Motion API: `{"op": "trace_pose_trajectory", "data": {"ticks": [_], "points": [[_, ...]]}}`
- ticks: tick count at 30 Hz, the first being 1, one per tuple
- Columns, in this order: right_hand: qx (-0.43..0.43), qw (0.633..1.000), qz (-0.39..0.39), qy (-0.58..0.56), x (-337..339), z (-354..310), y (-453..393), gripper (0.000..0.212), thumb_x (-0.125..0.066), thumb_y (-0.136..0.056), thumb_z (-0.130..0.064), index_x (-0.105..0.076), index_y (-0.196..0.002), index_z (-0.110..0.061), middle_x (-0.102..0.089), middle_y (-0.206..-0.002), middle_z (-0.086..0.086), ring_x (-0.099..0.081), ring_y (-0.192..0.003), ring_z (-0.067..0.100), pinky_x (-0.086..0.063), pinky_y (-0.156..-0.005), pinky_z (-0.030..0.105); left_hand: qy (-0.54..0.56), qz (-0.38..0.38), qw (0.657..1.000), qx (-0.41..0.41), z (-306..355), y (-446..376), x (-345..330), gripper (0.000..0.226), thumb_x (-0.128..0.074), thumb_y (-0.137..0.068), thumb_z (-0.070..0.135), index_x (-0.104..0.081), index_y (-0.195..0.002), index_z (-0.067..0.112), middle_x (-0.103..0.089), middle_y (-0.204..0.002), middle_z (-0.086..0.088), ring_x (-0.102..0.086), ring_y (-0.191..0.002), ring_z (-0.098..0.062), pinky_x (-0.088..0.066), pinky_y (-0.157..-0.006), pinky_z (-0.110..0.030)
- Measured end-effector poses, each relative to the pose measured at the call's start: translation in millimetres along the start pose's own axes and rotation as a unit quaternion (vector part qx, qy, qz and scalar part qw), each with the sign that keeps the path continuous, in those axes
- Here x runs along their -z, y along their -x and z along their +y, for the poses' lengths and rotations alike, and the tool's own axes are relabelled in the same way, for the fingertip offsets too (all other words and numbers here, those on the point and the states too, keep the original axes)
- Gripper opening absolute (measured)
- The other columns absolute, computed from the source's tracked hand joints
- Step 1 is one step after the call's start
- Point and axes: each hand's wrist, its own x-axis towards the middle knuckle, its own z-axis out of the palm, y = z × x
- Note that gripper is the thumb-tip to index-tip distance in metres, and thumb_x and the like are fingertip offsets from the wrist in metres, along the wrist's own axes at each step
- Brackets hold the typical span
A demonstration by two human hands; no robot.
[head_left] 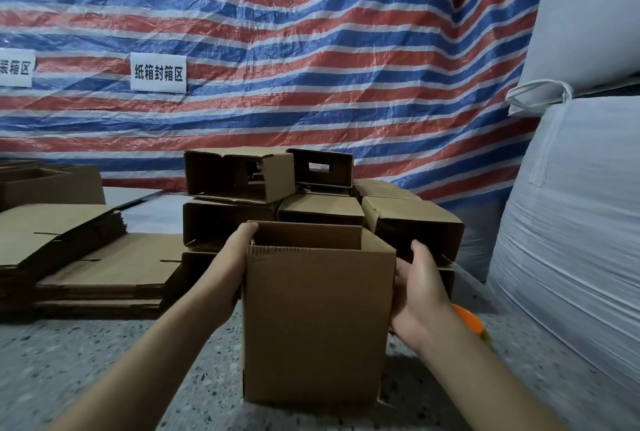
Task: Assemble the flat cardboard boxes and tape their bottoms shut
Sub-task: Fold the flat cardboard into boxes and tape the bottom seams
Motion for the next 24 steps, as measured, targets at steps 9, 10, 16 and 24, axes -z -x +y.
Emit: {"op": "trace_pose_trajectory", "data": {"ticks": [9, 10, 16, 24], "points": [[0.053, 0.987, -0.116, 0.102, -5, 7, -11, 0.064, -0.044, -0.076, -0.073, -0.080, -0.093, -0.023, -0.078, -0.085, 0.007, -0.075, -0.079, 0.021, -0.055, -0.068, 0.034, 0.079, -0.020, 0.996, 0.026, 5, 5, 4, 0.049, -0.047, -0.094, 0.056, -0.064, -0.107, 0.012, -0.071, -0.068, -0.009, -0.068, -0.057, -0.020, -0.052, -0.052, -0.026], [0.061, 0.986, -0.126, 0.088, -6, 7, -12, 0.064, -0.044, -0.074, -0.075, -0.081, -0.088, -0.025, -0.078, -0.089, 0.008, -0.076, -0.081, 0.020, -0.057, -0.065, 0.032, 0.093, -0.022, 0.995, 0.029, 5, 6, 5, 0.050, -0.047, -0.094, 0.058, -0.064, -0.108, 0.013, -0.071, -0.068, -0.009, -0.069, -0.055, -0.020, -0.053, -0.049, -0.025], [0.039, 0.993, -0.111, -0.022, -6, 27, -15, 0.060, -0.046, -0.082, -0.068, -0.081, -0.072, -0.020, -0.076, -0.078, 0.009, -0.075, -0.068, 0.024, -0.057, -0.053, 0.032, 0.121, 0.004, 0.992, 0.033, -9, 11, -1, 0.065, -0.042, -0.098, 0.057, -0.077, -0.063, 0.015, -0.068, -0.059, -0.008, -0.066, -0.048, -0.019, -0.052, -0.044, -0.025], [0.010, 0.993, -0.096, -0.064, -6, 29, -19, 0.067, -0.038, -0.095, -0.067, -0.081, -0.069, -0.022, -0.077, -0.079, 0.007, -0.075, -0.069, 0.023, -0.056, -0.060, 0.032, 0.080, 0.003, 0.996, -0.041, -8, 21, -3, 0.025, -0.054, -0.098, 0.024, -0.068, -0.083, 0.009, -0.066, -0.068, -0.010, -0.063, -0.057, -0.022, -0.052, -0.059, -0.032]]}}
